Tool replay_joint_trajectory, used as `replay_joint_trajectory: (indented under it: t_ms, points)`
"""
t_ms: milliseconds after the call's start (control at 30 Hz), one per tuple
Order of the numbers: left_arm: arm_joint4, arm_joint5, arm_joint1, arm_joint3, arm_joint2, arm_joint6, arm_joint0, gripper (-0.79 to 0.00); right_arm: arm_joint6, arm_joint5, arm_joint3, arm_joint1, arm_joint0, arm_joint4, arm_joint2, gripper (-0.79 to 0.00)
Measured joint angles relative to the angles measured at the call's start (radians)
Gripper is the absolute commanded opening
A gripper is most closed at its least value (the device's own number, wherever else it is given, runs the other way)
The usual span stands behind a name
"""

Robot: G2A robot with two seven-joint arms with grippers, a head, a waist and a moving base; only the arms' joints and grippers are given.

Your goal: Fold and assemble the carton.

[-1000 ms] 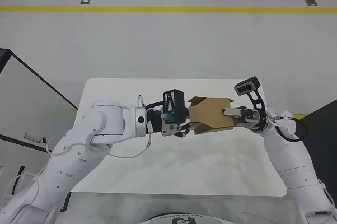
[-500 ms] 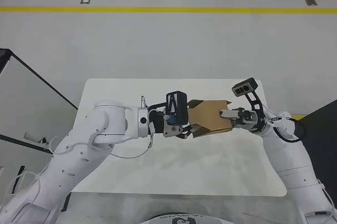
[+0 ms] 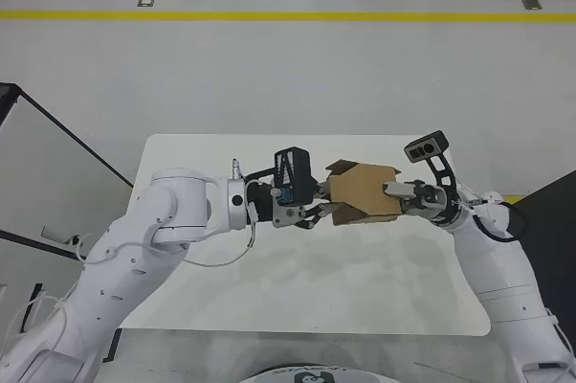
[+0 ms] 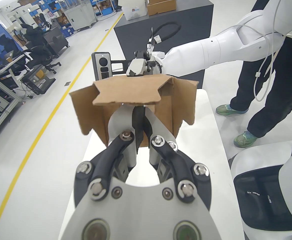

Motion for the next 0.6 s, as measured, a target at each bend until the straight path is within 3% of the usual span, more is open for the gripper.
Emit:
replay_joint_trajectory:
  t_ms: [600]
  points:
    - [-0.003,0.0,0.008,-0.014,-0.043,-0.015,0.028,-0.785,0.011,-0.005,0.009,-0.003,-0.007,0.03,0.026,-0.785]
